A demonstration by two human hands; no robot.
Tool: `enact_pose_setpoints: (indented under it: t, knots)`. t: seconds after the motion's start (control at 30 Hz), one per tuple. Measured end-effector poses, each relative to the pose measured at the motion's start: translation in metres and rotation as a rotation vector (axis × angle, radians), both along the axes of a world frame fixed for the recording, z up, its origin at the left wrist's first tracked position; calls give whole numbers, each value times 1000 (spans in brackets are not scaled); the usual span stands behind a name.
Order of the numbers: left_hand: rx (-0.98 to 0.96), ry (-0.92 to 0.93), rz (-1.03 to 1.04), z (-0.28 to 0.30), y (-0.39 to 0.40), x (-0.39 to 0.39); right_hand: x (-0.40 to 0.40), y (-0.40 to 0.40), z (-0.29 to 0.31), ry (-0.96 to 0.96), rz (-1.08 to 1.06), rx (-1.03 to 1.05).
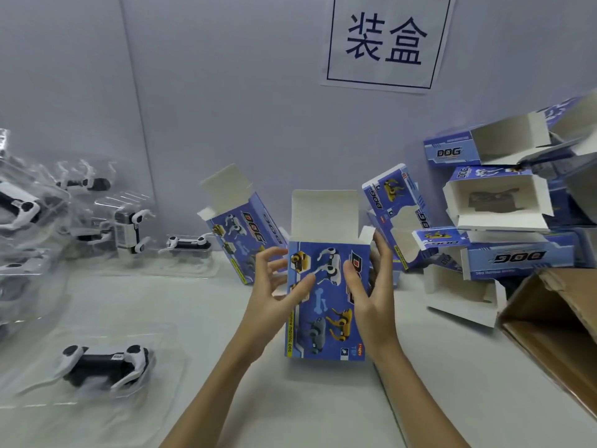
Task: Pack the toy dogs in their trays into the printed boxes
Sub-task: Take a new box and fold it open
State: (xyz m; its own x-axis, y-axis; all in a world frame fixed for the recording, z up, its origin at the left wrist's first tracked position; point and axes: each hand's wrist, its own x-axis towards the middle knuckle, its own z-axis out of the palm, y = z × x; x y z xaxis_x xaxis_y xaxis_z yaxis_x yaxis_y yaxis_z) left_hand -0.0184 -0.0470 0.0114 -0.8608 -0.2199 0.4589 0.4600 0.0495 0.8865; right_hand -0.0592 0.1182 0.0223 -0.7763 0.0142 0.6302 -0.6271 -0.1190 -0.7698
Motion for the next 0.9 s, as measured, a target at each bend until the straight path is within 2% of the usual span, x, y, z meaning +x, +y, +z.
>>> enact_pose_setpoints:
  t: [0.1,0.27,0.37,0.47,0.73,0.9]
  knots:
    - [-57,28,-2,5,1,1,-1,0,-3,116,-1,15]
    - [-181,-8,-29,4,-6,2,-12,3,-12,67,-18,112]
    - [-195,-3,-13,0,-9,-1,-14,-2,-14,107,0,98]
    - [-199,12,-13,0,-11,-2,-14,-7,-12,72,1,69]
    - [-223,-48,-96,2,-18,1,-22,20,1,27,154,283]
    - [-303,-50,-121,4,-17,2,-22,24,11,-88,280,232]
